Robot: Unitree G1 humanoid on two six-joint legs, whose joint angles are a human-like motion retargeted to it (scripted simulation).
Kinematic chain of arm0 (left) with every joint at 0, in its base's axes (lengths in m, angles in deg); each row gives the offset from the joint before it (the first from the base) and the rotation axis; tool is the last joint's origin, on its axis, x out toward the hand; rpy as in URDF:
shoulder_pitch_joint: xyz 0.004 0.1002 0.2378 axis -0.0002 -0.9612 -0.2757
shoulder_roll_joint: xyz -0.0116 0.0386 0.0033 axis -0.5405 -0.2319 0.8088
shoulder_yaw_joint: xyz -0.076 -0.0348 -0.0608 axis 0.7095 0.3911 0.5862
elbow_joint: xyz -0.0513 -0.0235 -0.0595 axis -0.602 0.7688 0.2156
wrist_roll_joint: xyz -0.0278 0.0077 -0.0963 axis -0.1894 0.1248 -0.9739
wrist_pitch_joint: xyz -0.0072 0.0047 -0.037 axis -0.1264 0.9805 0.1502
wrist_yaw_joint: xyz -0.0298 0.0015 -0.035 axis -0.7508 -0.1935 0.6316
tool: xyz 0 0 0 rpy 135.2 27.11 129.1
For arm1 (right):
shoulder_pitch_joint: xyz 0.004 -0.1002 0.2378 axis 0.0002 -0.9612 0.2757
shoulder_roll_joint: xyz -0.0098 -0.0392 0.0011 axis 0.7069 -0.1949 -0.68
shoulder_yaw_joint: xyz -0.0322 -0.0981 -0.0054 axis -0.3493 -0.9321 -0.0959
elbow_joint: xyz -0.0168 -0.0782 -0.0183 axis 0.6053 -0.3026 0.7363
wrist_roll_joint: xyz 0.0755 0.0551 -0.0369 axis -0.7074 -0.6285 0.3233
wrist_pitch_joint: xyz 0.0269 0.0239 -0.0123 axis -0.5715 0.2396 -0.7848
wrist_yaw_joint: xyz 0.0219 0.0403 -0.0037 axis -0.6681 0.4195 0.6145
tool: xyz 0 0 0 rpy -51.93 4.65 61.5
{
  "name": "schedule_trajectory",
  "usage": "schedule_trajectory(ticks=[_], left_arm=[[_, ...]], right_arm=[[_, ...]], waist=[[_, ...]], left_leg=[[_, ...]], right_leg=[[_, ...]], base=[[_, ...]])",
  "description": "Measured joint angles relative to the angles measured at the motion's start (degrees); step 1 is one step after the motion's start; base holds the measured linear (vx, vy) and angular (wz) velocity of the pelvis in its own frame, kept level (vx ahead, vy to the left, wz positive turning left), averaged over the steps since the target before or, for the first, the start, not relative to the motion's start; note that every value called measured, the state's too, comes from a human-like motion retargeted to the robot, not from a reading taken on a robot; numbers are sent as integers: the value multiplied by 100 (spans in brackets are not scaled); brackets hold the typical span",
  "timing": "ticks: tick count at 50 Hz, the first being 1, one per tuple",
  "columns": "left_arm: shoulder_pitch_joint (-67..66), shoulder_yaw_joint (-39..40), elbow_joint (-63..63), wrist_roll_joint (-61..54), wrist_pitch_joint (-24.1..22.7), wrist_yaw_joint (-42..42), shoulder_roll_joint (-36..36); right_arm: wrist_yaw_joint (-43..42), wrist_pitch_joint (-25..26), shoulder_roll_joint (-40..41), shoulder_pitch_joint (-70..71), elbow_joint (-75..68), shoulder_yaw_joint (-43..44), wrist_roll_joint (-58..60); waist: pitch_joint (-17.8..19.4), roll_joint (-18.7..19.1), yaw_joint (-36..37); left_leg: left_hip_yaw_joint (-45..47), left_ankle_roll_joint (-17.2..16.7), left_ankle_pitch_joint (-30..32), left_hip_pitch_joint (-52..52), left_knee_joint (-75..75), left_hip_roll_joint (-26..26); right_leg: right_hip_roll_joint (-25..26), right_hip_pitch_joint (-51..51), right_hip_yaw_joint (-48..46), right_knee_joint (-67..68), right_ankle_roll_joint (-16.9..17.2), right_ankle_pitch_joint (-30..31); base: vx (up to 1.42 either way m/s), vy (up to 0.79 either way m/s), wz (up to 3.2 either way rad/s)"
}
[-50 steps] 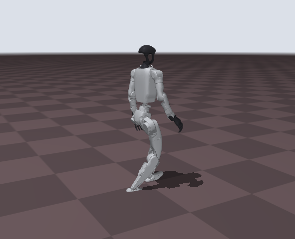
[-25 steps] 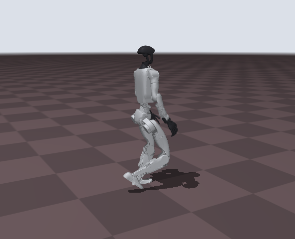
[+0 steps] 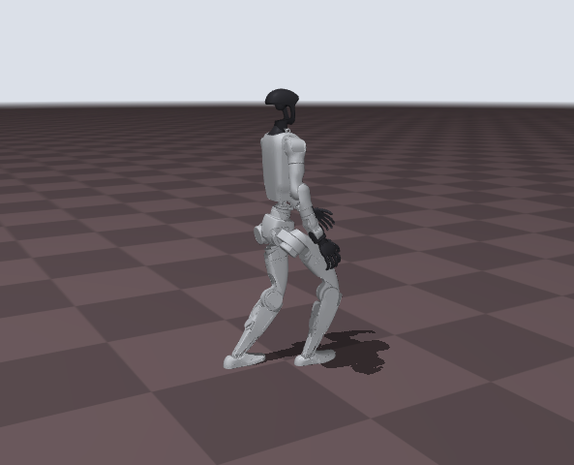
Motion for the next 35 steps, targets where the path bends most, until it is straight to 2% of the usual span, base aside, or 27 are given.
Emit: schedule_trajectory(ticks=[5, 9, 12, 15, 18, 22, 30, 35], left_arm=[[-601, -88, 359, 158, 53, 165, 59], [-1046, -168, 666, 340, 143, 322, 87], [-1331, -218, 803, 446, 215, 388, 67], [-1569, -216, 880, 493, 248, 430, 29], [-1806, -147, 903, 474, 243, 453, 12], [-2071, -2, 953, 398, 198, 491, 24], [-2207, 242, 1118, 239, 151, 496, 70], [-2225, 320, 1182, 218, 174, 414, 90]], right_arm=[[-90, -51, 41, -97, -61, -57, -52], [-148, -65, 6, -28, 89, -109, -42], [-185, -81, -18, 88, 261, -174, 33], [-197, -101, -37, 275, 436, -225, 107], [-205, -135, -53, 470, 625, -252, 144], [-165, -192, -68, 702, 895, -275, 131], [37, -316, -81, 918, 1252, -390, 263], [143, -306, 3, 796, 1258, -484, 396]], waist=[[182, 381, 254], [238, 751, 539], [238, 746, 725], [241, 626, 901], [258, 480, 1048], [277, 295, 1149], [105, -167, 1001], [47, -439, 841]], left_leg=[[-8, -360, 64, -140, 2051, 730], [-19, -629, 908, -759, 3839, 1537], [38, -474, 1157, -1448, 4797, 1861], [101, -200, 973, -2184, 5215, 1973], [183, -13, 693, -2820, 5019, 1901], [293, 3, 553, -3411, 4040, 1641], [407, -277, 875, -3725, 1034, 702], [516, -240, 1120, -3564, 852, 281]], right_leg=[[602, 535, -299, 426, -289, 5], [1167, 989, -555, 166, -577, -83], [1309, 1232, -529, -10, -676, -240], [1326, 1512, -432, -282, -662, -367], [1271, 1819, -326, -530, -591, -472], [1112, 2224, -234, -789, -491, -597], [468, 2720, -210, -952, -323, -799], [77, 2867, -116, -194, -217, -1013]], base=[[0, -2, -21], [-1, -3, -20], [0, 0, 0], [0, 0, 0], [0, 0, 0], [0, 0, 0], [1, 1, 22], [2, 2, 33]])
